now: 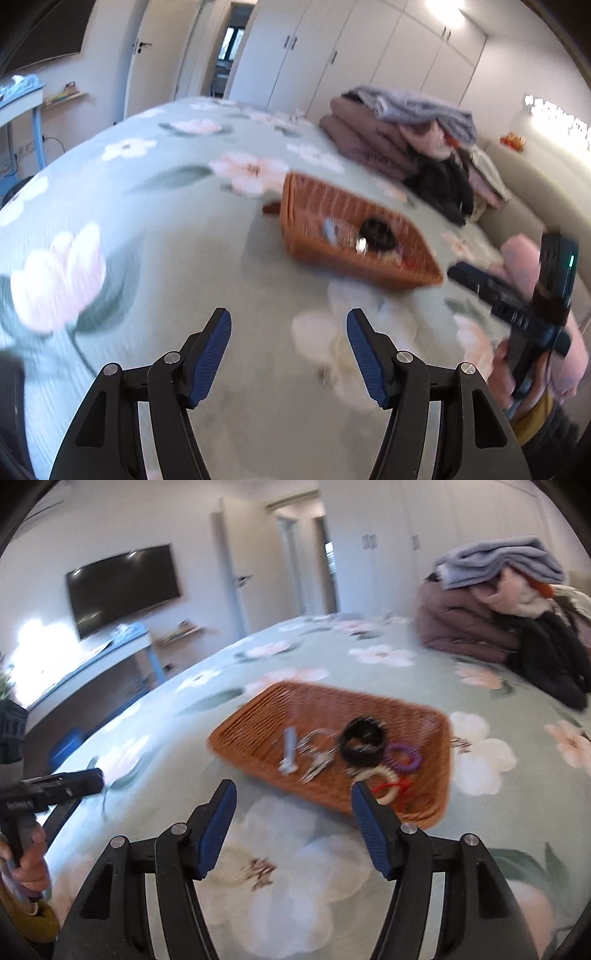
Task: Organize jewelry
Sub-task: 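Grasp the small gold earring with the left tool while the right tool grasps the pearl bracelet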
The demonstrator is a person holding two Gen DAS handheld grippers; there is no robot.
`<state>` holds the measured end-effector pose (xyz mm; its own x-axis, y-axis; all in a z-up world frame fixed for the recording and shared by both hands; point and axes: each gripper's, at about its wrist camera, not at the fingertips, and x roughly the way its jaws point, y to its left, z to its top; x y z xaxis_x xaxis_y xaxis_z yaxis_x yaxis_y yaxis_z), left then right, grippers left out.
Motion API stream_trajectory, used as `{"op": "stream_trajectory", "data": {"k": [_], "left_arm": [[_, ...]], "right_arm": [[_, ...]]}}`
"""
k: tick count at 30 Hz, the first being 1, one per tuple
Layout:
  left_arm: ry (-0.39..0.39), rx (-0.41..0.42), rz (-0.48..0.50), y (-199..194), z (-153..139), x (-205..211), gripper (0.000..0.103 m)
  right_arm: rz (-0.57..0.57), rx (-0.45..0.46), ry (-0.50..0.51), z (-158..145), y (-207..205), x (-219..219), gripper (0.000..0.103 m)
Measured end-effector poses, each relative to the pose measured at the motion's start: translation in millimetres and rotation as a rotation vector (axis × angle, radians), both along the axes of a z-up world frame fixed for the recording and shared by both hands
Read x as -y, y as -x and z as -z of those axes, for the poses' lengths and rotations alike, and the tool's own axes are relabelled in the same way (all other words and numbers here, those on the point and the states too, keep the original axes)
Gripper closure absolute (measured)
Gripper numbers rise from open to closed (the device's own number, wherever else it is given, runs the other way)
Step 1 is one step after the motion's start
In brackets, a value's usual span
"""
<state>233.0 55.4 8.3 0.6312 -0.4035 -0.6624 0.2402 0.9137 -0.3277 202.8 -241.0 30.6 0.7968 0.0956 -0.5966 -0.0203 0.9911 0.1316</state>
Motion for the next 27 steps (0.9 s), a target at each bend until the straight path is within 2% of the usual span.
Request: {"op": "stream_trajectory", "data": {"k": [3, 7, 8, 11, 15, 19, 22, 27], "left_arm": [[-0.001, -0.038, 0.043, 7.9, 25.2, 13.1, 0.037], [-0.020, -0.074, 0.082, 8.7, 49.0, 33.3, 0.051], [-0.030, -0.072, 0.097, 9.4, 53.2, 38.4, 0.051], [-0.069, -0.073, 0.130, 10.7, 60.9, 50.9, 0.051], [-0.078, -0.050, 0.162, 13.6, 63.3, 63.6, 0.051], [-0.120, -0.080, 0.181, 7.2, 74.1, 80.0, 0.052], [-0.124, -0.118, 0.191, -0.2, 81.5, 85.3, 0.059], [-0.141, -0.120, 0.186, -5.5, 83.1, 92.2, 0.061]], "right_arm": [[-0.043, -0.019, 0.032, 7.5, -3.3, -14.4, 0.036], [-0.100, -0.062, 0.044, 23.7, -12.5, -32.5, 0.047], [-0.112, -0.068, 0.047, 28.3, -12.4, -34.9, 0.049], [-0.133, -0.082, 0.065, 41.8, -14.2, -41.7, 0.052], [-0.146, -0.101, 0.078, 57.1, -17.2, -45.9, 0.055], [-0.154, -0.133, 0.077, 72.2, -21.0, -48.9, 0.059], [-0.165, -0.160, 0.082, 81.4, -23.8, -52.1, 0.060], [-0.187, -0.194, 0.097, 92.8, -27.8, -59.9, 0.061]]}}
